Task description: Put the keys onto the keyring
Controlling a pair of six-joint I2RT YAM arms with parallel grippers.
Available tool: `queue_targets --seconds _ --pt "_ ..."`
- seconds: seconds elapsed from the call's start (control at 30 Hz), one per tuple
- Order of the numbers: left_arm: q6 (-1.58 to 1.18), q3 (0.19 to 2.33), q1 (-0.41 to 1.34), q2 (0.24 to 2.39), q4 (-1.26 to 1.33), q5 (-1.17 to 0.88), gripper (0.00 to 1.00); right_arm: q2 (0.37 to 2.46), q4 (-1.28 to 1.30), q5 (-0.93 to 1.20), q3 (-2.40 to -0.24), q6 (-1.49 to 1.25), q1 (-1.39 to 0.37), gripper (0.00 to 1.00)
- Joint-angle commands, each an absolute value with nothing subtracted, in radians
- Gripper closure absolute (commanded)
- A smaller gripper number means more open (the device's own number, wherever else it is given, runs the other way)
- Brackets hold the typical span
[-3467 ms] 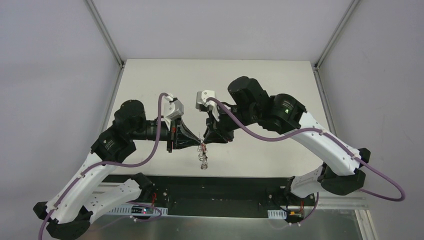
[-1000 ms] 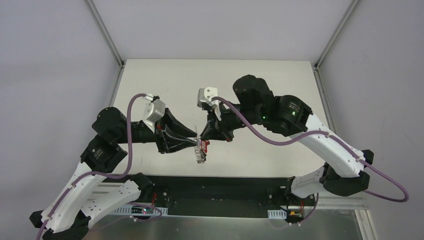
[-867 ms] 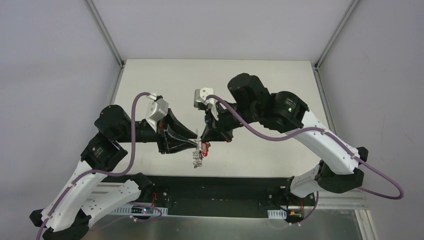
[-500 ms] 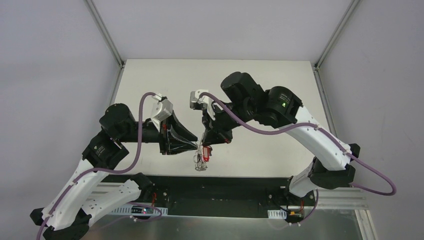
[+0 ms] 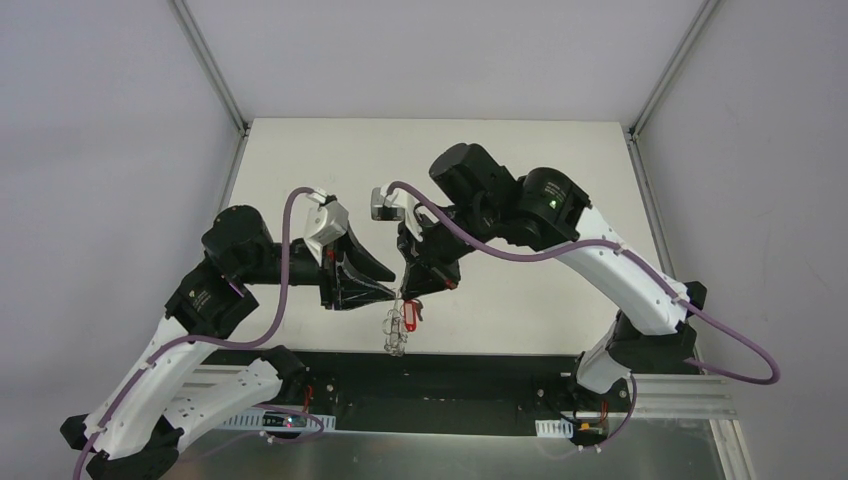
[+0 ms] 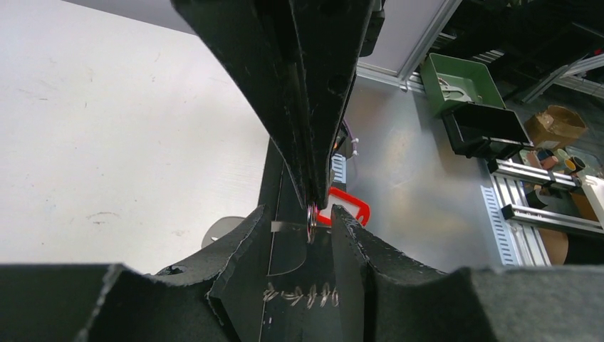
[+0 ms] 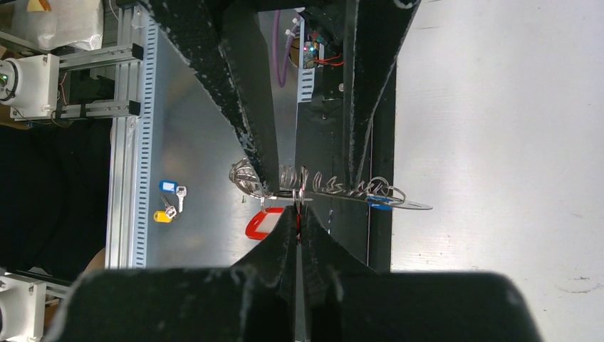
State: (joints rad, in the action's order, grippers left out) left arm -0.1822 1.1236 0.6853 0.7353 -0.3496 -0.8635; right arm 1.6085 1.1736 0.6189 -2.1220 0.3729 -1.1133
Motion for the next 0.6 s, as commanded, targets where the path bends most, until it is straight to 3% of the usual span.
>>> queue_targets --seconds 0.0,0.47,0.57 --pt "-0.153 1.173 0.680 0.748 -0.333 -0.903 0.64 1.619 1.172 0.659 -2.176 0.345 -1.117 1.00" --pt "-0.157 1.184 0.681 0.772 -0.365 -0.960 0.73 1.618 1.157 0.642 -2.193 0.336 -1.118 1.00" --pt "-0.150 1.187 0.680 0.776 -0.374 -0.962 0.83 1.618 1.157 0.641 -2.194 0.335 -1.118 1.00"
